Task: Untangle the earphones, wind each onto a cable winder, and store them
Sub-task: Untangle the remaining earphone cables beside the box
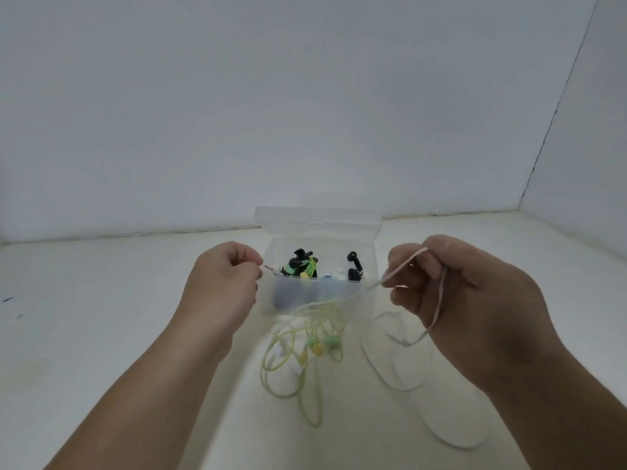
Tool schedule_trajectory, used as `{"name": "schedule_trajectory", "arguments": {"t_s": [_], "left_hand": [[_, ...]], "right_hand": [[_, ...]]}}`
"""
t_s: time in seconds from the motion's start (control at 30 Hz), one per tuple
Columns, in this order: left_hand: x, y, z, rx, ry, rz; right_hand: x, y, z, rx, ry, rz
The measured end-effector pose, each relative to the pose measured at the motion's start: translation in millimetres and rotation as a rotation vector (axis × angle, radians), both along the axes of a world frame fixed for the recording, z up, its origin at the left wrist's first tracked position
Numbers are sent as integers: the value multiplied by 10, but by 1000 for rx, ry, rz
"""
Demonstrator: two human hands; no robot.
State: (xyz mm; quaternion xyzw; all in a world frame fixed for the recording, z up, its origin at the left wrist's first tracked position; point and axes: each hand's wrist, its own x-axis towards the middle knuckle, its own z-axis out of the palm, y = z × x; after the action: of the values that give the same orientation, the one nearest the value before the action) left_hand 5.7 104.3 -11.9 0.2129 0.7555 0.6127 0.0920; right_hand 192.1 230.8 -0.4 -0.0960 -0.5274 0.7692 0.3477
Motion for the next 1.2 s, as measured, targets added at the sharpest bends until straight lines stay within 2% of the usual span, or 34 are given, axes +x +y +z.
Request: {"name": "schedule_trajectory", "arguments": {"t_s": [0.07, 0.13, 0.2, 0.23, 0.3, 0.4, 0.5, 0.67, 0.77, 0.83, 0.97, 1.03, 1.13, 1.2], "left_hand": [[60, -10, 22, 89, 115, -177], [145, -41, 47, 135, 133, -541], [202, -50, 35, 12, 121, -794], [202, -40, -2, -88, 147, -834], [190, -13, -66, -274, 282, -787], [124, 9, -132, -447, 486, -639], [58, -36, -128, -428, 438, -558], [-34, -90, -62, -380, 413, -548], [-95, -88, -81, -363, 405, -405], [-149, -105, -89, -411, 357, -338], [-239, -169, -97, -649, 303, -308], [-249, -193, -81, -685, 285, -285], [-221, -237, -22, -563, 164, -403], [-142, -258, 25, -500, 149, -526]], "right_hand": [[-23, -28, -22, 16, -1, 37], [-46, -59, -51, 50, -33, 53], [-48, -46, -75, 125, -80, 28], [-40, -30, -69, 160, -96, 6], [-17, 7, -29, 157, -73, -16], [29, 49, 69, 3, 56, -5], [68, 100, 128, -104, 153, -62], [150, 221, 154, -222, 250, -198], [197, 269, 164, -261, 285, -206], [214, 273, 174, -276, 298, -195], [199, 236, 174, -241, 242, -111], [185, 219, 160, -205, 197, -52], [158, 183, 151, -159, 152, 21], [146, 148, 138, -120, 109, 49]]}}
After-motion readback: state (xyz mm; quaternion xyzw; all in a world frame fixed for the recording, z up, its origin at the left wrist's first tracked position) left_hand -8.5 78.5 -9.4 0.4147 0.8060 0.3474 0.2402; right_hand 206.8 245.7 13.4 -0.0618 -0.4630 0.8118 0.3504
